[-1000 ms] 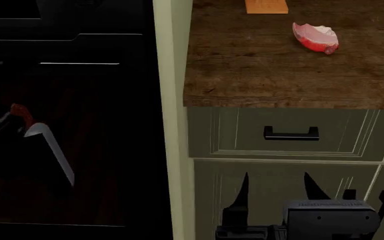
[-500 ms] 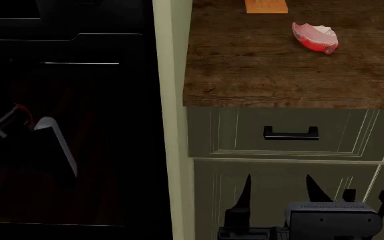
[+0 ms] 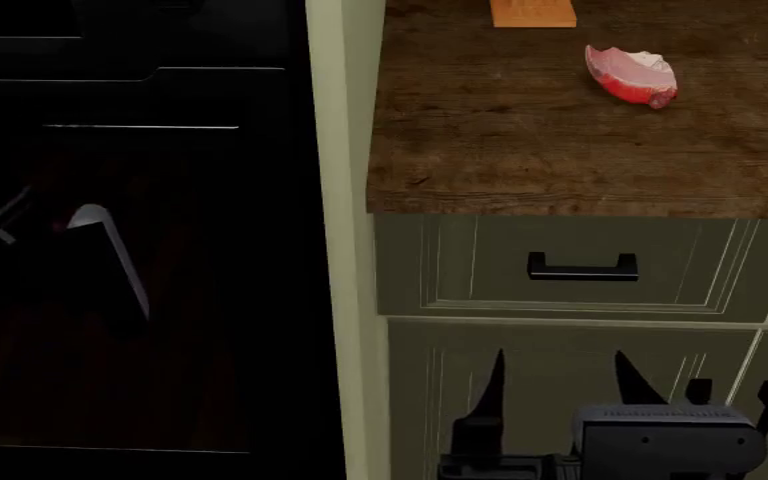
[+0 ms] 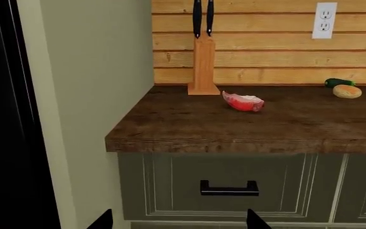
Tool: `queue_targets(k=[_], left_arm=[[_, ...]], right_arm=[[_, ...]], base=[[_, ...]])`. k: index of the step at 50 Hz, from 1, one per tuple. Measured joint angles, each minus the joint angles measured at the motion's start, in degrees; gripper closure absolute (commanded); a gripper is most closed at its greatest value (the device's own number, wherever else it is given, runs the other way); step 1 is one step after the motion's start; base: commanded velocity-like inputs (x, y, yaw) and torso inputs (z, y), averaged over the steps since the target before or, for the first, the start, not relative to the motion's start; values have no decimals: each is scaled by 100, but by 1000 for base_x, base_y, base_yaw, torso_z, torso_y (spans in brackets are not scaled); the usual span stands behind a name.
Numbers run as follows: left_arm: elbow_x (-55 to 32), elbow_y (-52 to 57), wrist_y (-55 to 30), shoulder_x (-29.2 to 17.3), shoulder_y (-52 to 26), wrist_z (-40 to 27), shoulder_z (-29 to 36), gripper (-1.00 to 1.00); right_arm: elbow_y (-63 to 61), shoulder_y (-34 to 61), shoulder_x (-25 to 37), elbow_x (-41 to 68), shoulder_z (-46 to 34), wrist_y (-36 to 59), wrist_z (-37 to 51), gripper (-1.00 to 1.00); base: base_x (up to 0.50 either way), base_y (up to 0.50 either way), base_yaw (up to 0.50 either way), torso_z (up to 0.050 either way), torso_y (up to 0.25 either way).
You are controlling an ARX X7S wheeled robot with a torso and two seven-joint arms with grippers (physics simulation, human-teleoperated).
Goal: Open the oven door
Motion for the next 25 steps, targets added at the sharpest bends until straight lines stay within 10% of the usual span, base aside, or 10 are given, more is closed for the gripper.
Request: queue_targets(k=[25], left_arm=[[146,-1445,722,455,-492,-199,206,-100]], right_arm=[[146,25,30,37,-19,-89,22,-100]], base=[[3,0,-1,0,0]])
